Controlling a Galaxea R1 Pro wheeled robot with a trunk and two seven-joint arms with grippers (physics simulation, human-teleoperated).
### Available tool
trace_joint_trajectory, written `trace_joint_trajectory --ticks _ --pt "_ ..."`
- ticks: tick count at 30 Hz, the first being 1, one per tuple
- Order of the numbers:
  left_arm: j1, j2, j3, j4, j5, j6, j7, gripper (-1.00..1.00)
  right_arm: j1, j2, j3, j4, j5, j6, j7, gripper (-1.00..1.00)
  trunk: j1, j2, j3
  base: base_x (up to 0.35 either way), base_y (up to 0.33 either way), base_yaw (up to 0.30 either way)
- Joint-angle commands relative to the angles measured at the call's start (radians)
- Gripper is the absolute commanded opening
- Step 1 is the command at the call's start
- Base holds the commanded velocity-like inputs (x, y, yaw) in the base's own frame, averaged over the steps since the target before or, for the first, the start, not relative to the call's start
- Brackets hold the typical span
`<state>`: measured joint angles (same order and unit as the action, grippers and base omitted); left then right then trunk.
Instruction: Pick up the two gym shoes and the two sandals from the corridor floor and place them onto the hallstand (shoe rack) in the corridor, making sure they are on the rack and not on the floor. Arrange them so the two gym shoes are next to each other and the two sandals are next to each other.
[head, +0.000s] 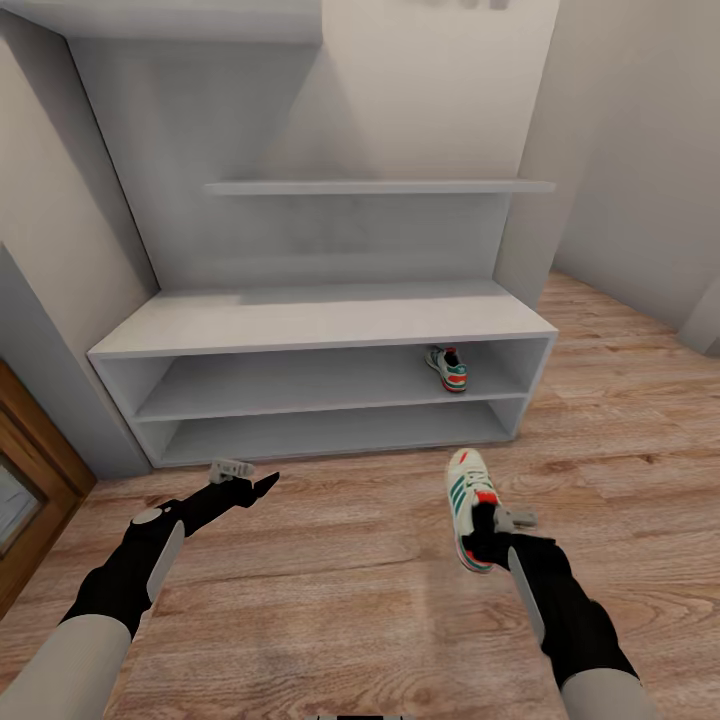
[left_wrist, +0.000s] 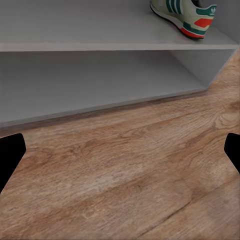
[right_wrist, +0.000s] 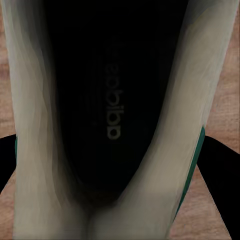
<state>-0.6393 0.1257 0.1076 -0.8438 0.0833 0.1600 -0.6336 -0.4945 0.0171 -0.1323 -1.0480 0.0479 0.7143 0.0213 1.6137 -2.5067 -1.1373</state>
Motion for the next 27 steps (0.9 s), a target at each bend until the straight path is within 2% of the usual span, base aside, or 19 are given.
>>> trace_joint_trajectory --ticks 1,3,5,7,9,14,27 --pt "0.0 0.0 0.002 0.0 0.009 0.01 -0.005 1.0 -0.029 0.005 -0.001 0.002 0.006 0.023 0.002 -1.0 0.0 0.0 -0.001 0.0 0.0 0.0" --pt "0.0 0.0 0.002 0.0 0.009 0.01 -0.005 1.0 -0.078 0.013 0.016 0.004 0.006 0.074 0.002 -1.0 0.0 0.0 -0.001 0.0 0.0 0.0" --pt "0.0 0.0 0.002 0.0 0.009 0.01 -0.005 1.0 -0.111 0.017 0.05 0.005 0.006 0.107 0.001 -1.0 0.0 0.0 -0.001 0.0 0.0 0.0" --pt "0.0 0.0 0.002 -0.001 0.009 0.01 -0.005 1.0 -0.178 0.028 0.131 0.006 0.006 0.137 -0.003 -1.0 0.0 0.0 -0.001 0.0 0.0 0.0" --pt "0.0 0.001 0.003 -0.001 0.009 0.011 -0.005 1.0 -0.208 0.038 0.157 0.005 0.005 0.15 -0.004 -1.0 0.0 0.0 -0.001 0.0 0.0 0.0" --pt "0.0 0.001 0.001 0.0 0.009 0.011 -0.005 1.0 -0.236 0.059 0.176 0.005 0.001 0.174 0.0 -1.0 0.0 0.0 -0.001 0.0 0.0 0.0" --pt "0.0 0.0 0.0 0.0 0.009 0.012 -0.005 1.0 -0.24 0.062 0.183 0.002 0.005 0.18 0.002 -1.0 0.0 0.0 -0.002 0.047 -0.025 0.011"
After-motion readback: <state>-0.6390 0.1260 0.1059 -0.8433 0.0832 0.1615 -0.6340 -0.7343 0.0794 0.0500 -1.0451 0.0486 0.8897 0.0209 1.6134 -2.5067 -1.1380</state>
